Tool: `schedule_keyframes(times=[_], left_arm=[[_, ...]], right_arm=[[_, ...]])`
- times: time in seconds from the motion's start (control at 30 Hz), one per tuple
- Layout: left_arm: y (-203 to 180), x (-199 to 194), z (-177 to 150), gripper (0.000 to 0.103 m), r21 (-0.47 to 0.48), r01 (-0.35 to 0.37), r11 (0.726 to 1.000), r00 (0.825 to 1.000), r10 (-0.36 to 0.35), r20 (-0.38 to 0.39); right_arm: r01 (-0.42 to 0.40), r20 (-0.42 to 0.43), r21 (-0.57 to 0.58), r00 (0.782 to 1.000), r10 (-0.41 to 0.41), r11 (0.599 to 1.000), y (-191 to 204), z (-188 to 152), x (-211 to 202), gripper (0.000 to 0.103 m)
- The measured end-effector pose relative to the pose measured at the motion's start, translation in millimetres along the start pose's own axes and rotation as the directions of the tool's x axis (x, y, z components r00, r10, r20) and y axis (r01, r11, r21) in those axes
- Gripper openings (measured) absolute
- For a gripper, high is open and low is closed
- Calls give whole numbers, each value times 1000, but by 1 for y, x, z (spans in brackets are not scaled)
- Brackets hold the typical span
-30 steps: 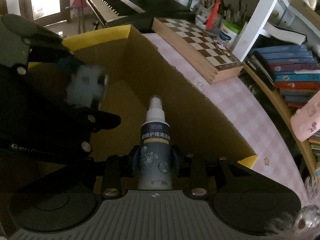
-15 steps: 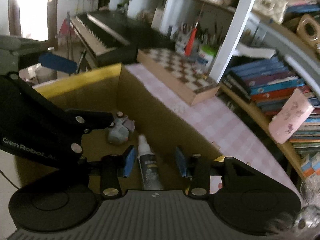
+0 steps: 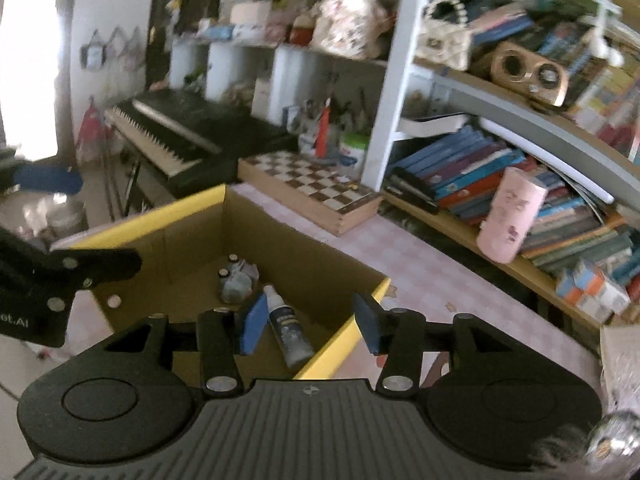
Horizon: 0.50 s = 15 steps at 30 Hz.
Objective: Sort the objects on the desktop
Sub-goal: 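Lower both items into the yellow box and open both tools, then withdraw both tools from the box back toward the remaining items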
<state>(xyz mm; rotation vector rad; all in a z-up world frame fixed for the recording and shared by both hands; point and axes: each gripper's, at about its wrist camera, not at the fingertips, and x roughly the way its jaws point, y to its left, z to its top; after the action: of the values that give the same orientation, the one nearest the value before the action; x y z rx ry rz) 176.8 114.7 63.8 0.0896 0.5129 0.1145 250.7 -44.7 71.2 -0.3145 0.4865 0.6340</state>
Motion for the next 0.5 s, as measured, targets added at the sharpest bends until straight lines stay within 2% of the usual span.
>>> schedule_keyframes(times=[0.27, 0.5], left_arm=[[-9, -46, -19, 98, -22, 2, 1000, 1000, -2, 25], [-17, -75, -38, 98, -19, 12, 1000, 1000, -11, 20]], right_arm=[[38, 57, 113, 997, -44, 993, 11, -27, -59, 46], [53, 69, 190, 995, -67, 980, 19, -57, -101, 47]])
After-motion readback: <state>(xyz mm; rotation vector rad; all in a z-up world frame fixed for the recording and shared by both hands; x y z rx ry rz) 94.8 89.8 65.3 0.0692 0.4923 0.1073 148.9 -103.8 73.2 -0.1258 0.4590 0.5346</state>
